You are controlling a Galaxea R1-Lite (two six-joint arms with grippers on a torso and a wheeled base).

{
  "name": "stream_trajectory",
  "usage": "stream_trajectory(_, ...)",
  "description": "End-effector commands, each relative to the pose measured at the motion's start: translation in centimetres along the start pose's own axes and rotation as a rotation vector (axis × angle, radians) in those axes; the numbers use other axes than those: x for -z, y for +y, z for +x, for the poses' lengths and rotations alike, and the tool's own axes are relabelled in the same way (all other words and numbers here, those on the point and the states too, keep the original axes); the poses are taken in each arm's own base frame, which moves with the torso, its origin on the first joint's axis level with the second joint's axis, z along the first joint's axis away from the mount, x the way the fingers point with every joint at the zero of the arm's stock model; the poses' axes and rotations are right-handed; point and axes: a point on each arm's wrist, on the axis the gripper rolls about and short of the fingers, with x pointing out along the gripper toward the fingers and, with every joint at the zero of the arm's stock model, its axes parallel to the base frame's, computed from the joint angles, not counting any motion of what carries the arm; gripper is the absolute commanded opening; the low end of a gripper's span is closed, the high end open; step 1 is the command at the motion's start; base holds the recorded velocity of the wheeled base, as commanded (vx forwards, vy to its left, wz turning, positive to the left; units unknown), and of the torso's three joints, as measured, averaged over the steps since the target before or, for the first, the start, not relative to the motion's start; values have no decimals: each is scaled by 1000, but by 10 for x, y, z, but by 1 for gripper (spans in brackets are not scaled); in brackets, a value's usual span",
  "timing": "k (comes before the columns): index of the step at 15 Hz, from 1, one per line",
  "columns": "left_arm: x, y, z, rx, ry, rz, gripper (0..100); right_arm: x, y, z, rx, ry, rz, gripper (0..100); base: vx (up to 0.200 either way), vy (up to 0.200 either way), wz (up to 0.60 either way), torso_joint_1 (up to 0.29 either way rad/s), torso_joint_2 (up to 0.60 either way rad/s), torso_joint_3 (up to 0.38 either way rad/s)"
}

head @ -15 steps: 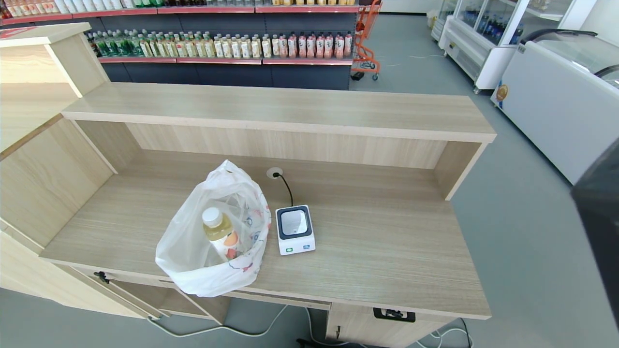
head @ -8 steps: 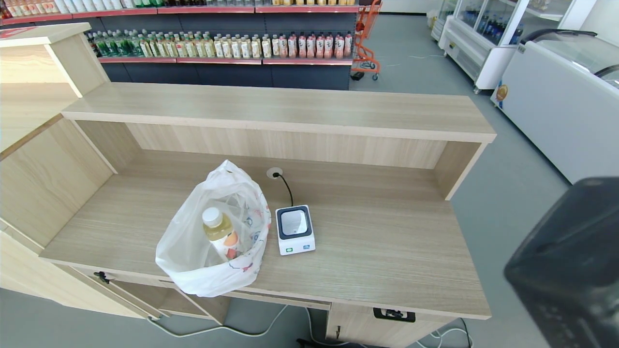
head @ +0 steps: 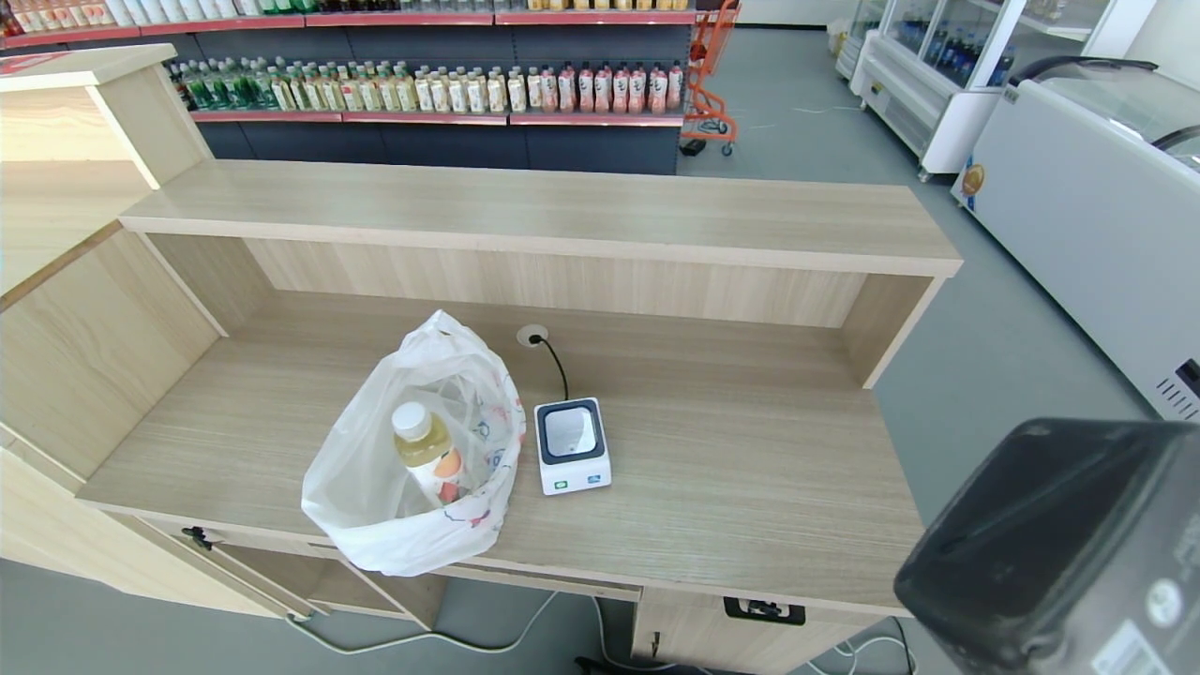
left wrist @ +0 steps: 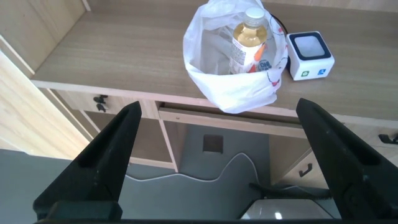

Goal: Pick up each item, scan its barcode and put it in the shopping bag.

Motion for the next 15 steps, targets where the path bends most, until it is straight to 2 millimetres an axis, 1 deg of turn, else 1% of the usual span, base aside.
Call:
stream_trajectory(1,0,0,0,0,0,0,100,0,-1,-3,-9,10,-7,0,0,0,0,0,0,0)
stream_trajectory(4,0,0,0,0,0,0,100,1,-1,-3,-16,14,-8,0,0,0,0,0,0,0)
stream_trajectory(6,0,0,0,0,0,0,100,1,2,-5,-49,18,23,0,0,0,0,0,0,0)
stream_trajectory(7,0,0,0,0,0,0,100,9,12,-10,-148,81,136,0,0,0,0,0,0,0)
stream_trajectory(8,0,0,0,0,0,0,100,20,22,-21,-298,244,263,0,0,0,0,0,0,0)
stream_trajectory(9,0,0,0,0,-2,0,100,28,22,-33,-384,416,383,0,0,0,0,0,0,0)
stream_trajectory(10,0,0,0,0,0,0,100,31,19,-50,-434,723,637,0,0,0,0,0,0,0)
stream_trajectory(11,0,0,0,0,0,0,100,27,18,-61,-418,1093,927,0,0,0,0,0,0,0)
stream_trajectory(12,0,0,0,0,0,0,100,24,19,-65,-404,1222,1050,0,0,0,0,0,0,0)
stream_trajectory(13,0,0,0,0,0,0,100,24,19,-70,-406,1249,1078,0,0,0,0,80,27,124)
stream_trajectory(14,0,0,0,0,0,0,100,23,19,-70,-403,1195,1098,0,0,0,0,149,32,183)
stream_trajectory(15,0,0,0,0,0,0,100,23,23,-68,-408,1048,1134,0,0,0,0,178,32,222)
